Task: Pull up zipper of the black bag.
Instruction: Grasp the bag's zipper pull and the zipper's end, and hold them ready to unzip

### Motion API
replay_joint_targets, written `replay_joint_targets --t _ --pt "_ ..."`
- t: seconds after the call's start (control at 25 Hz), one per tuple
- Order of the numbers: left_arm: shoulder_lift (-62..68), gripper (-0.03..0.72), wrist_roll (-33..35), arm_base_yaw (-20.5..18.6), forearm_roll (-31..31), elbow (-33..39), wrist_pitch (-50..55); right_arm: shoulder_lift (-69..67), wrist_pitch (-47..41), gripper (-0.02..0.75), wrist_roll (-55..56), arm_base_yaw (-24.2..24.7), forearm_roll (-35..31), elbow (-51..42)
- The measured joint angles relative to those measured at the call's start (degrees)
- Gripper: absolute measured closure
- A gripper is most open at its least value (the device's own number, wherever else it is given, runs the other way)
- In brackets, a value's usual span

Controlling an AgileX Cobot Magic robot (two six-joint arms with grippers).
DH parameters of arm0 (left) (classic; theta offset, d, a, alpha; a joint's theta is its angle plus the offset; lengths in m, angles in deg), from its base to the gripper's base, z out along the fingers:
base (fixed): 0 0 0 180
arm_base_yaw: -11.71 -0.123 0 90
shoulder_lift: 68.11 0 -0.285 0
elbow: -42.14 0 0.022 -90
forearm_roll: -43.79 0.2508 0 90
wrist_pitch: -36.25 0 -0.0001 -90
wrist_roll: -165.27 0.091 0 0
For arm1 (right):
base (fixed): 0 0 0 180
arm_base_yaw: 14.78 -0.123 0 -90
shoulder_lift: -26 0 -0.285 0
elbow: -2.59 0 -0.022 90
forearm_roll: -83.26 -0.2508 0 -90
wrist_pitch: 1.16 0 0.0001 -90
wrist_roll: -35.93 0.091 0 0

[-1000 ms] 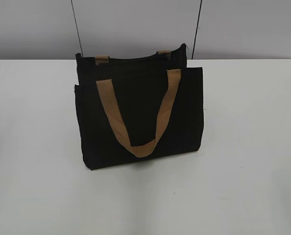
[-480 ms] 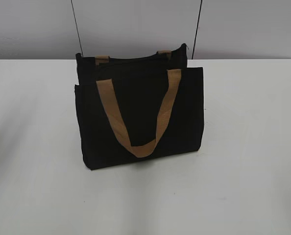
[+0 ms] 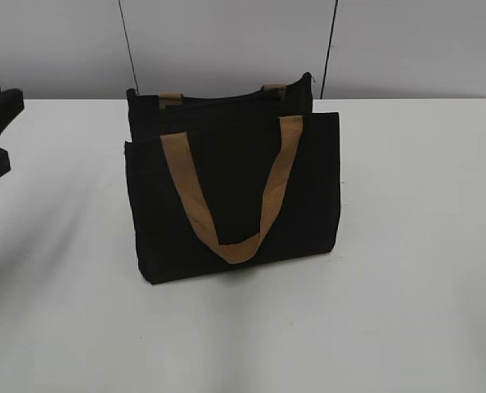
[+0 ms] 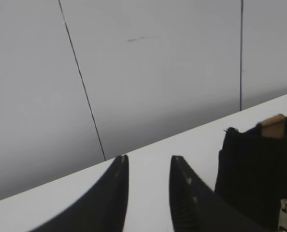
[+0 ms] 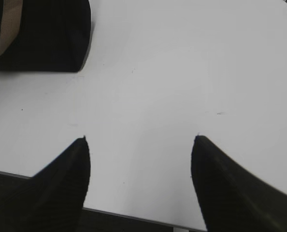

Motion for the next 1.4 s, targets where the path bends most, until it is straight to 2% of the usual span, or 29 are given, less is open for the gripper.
replay_joint_targets --t 0.12,0.2,0.28,0.4,0.44,0.48,0.56,0.72,0.84,1.04,1.4 --pt "2.2 0.464 0.0 0.0 1.3 0.0 -0.5 0.0 0.0 0.230 0.0 0.0 0.0 0.0" --pt "3.0 0.437 0.9 0.0 2.8 0.0 -0.8 0.0 0.0 0.230 0.0 0.0 0.0 0.0" --pt "3.8 0.360 1.3 0.0 3.9 0.0 -1.7 0.0 0.0 0.230 0.0 0.0 0.0 0.0" --pt "6.1 0.139 1.4 0.0 5.7 0.0 -3.9 0.0 0.0 0.230 0.0 0.0 0.0 0.0" --pt "7.1 0.085 1.4 0.0 6.6 0.0 -4.8 0.0 0.0 0.230 0.0 0.0 0.0 0.0" --pt "8.6 0.066 1.4 -0.2 8.1 0.0 -6.2 0.0 0.0 0.230 0.0 0.0 0.0 0.0" --pt "12.2 0.071 1.4 -1.2 11.7 0.0 -8.9 0.0 0.0 0.230 0.0 0.0 0.0 0.0" --pt "19.8 0.143 1.4 -4.1 18.9 0.0 -14.3 0.0 0.0 0.230 0.0 0.0 0.0 0.0" --pt "25.7 0.170 1.3 -5.6 23.4 -1.4 -16.5 0.0 0.0 0.230 0.0 0.0 0.0 0.0" --pt "34.1 0.177 -1.3 -5.6 32.5 -7.2 -18.0 0.0 0.0 0.230 0.0 0.0 0.0 0.0" --pt "41.0 0.193 -8.6 -5.4 41.3 -13.9 -19.9 0.0 0.0 0.230 0.0 0.0 0.0 0.0"
